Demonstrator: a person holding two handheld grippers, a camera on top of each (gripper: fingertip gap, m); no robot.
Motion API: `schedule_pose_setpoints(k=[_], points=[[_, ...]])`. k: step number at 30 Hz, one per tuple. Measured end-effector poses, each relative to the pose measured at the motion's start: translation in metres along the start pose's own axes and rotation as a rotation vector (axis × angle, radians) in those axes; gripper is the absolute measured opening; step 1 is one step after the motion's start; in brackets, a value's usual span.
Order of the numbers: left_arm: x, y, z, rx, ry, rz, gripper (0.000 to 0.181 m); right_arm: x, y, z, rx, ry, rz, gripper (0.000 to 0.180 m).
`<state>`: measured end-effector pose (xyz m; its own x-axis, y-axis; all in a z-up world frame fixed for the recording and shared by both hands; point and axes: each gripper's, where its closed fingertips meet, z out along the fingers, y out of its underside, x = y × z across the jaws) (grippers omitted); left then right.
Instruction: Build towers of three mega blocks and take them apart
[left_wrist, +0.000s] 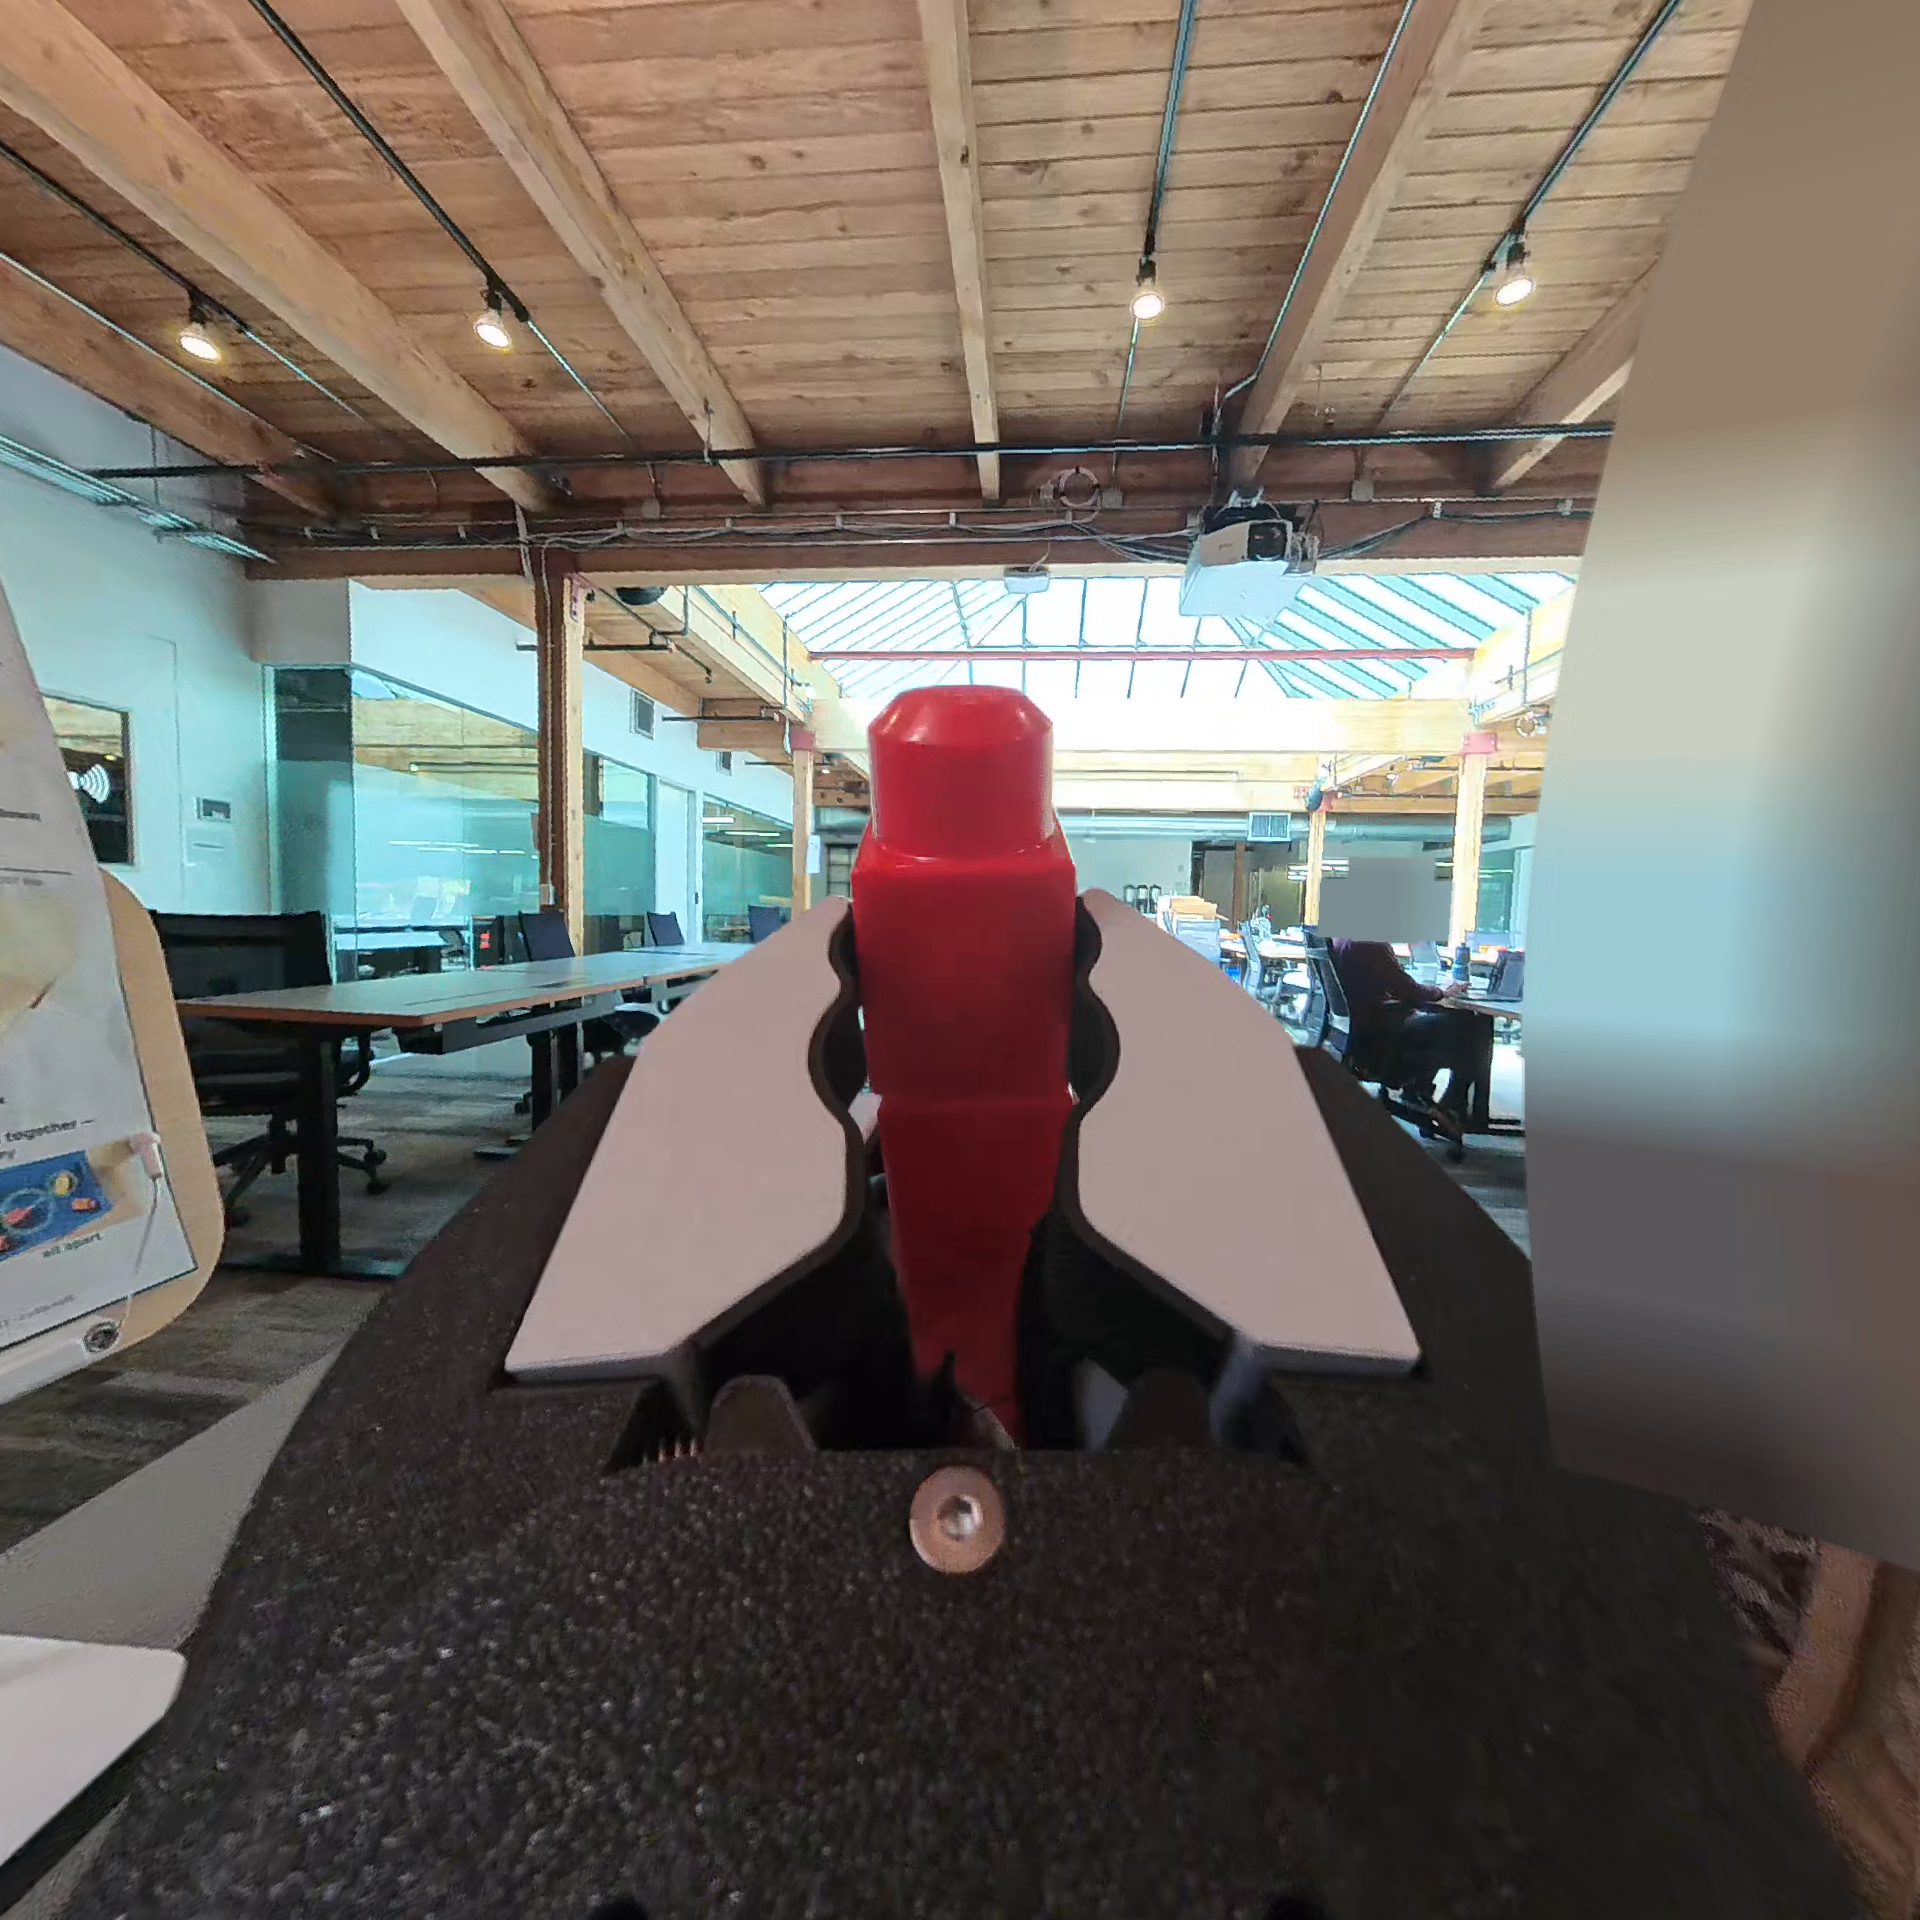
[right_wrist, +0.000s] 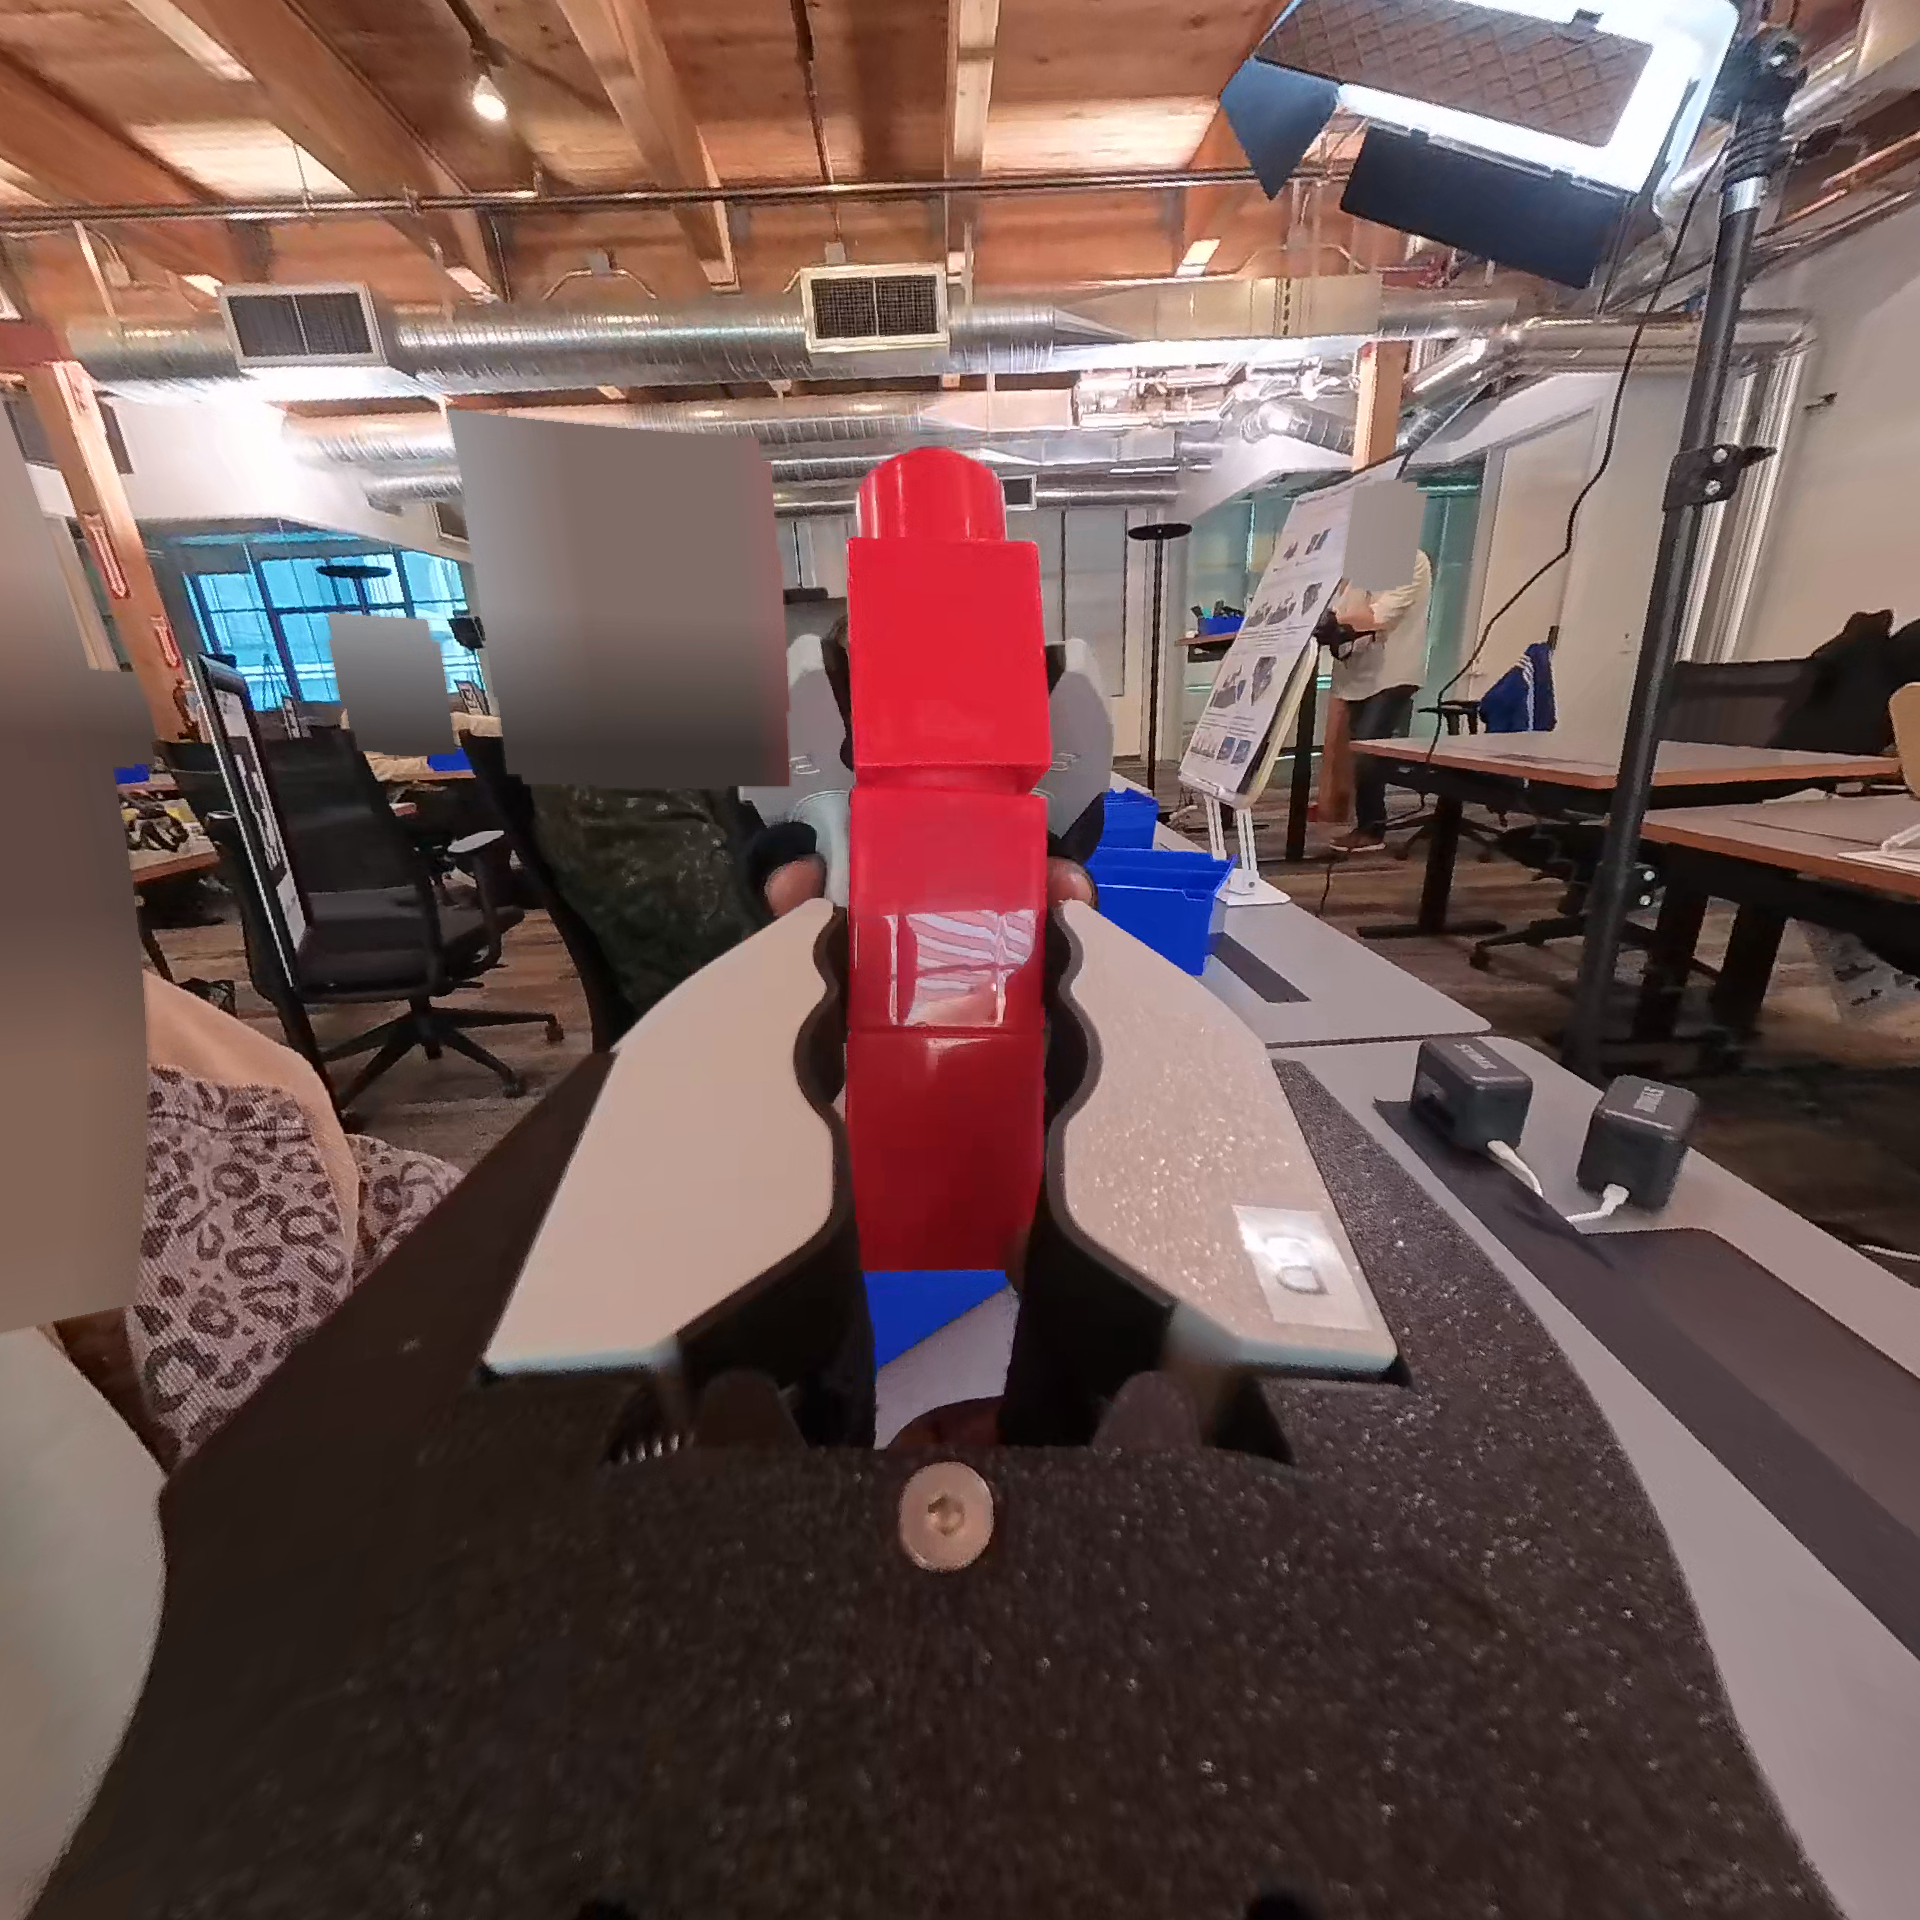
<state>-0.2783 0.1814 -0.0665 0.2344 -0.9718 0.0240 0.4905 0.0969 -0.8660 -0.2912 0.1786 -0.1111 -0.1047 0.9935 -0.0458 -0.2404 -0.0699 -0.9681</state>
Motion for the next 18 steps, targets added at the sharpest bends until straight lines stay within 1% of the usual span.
schedule_pose_setpoints(k=[6, 10, 13, 18], points=[[0.002, 0.013, -0.01, -0.16, 0.001, 0.018, 0.037, -0.001, 0.01, -0.001, -0.095, 0.012, -0.028, 0.034], [0.001, 0.017, -0.016, -0.209, 0.006, -0.002, 0.037, -0.001, 0.015, 0.001, -0.131, 0.026, -0.048, 0.034], [0.004, 0.02, -0.019, -0.229, 0.035, -0.042, 0.037, -0.001, 0.017, 0.0, -0.169, 0.049, -0.115, 0.035], [0.009, 0.022, -0.02, -0.256, 0.055, -0.048, 0.037, -0.005, 0.017, -0.001, -0.214, 0.068, -0.195, 0.035]])
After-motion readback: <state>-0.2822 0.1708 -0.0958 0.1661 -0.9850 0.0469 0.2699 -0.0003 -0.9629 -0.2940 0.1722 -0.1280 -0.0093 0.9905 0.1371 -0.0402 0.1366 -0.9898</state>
